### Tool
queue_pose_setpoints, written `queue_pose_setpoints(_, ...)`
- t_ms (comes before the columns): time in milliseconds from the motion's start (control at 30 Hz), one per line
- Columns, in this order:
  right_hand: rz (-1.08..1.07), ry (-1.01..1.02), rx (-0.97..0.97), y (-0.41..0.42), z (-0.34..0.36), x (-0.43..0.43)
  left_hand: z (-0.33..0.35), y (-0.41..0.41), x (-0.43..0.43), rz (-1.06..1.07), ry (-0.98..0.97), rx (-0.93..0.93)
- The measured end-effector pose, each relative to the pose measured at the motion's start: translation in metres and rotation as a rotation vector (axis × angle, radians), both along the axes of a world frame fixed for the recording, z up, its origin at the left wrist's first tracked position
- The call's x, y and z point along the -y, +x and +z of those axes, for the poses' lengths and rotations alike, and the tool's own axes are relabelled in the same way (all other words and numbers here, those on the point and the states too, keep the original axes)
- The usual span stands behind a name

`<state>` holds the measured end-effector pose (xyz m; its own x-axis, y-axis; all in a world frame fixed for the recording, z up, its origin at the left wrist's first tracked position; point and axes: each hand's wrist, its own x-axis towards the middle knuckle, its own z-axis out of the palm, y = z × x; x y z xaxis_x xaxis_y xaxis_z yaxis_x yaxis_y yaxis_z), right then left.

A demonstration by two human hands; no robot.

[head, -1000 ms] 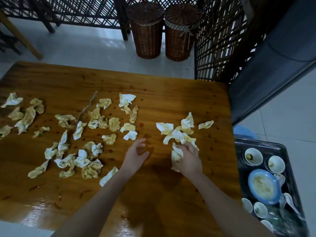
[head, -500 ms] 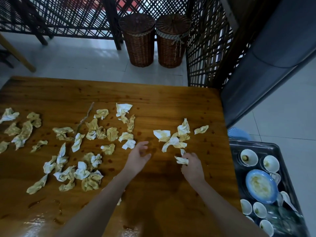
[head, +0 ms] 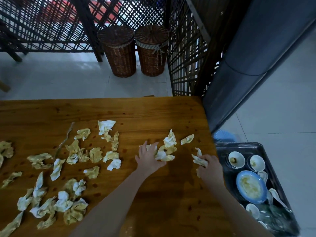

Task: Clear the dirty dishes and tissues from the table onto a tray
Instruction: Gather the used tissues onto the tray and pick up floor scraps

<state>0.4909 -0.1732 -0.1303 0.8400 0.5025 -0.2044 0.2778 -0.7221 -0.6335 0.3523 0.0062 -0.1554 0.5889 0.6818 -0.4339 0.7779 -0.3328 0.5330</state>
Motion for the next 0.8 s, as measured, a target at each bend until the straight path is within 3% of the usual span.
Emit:
queue_pose_setpoints(367, -0.155, 0.014, -0.022, 0.016, -0.010, 0.053, -0.023, 0.047, 0.010, -0.113, 0.005, -0.098)
queue_pose_setpoints(800, -0.233, -0.002, 0.004, -0.001, -0.015, 0.076, -0.027, 0.044, 0.018, -0.207, 0.113, 0.120)
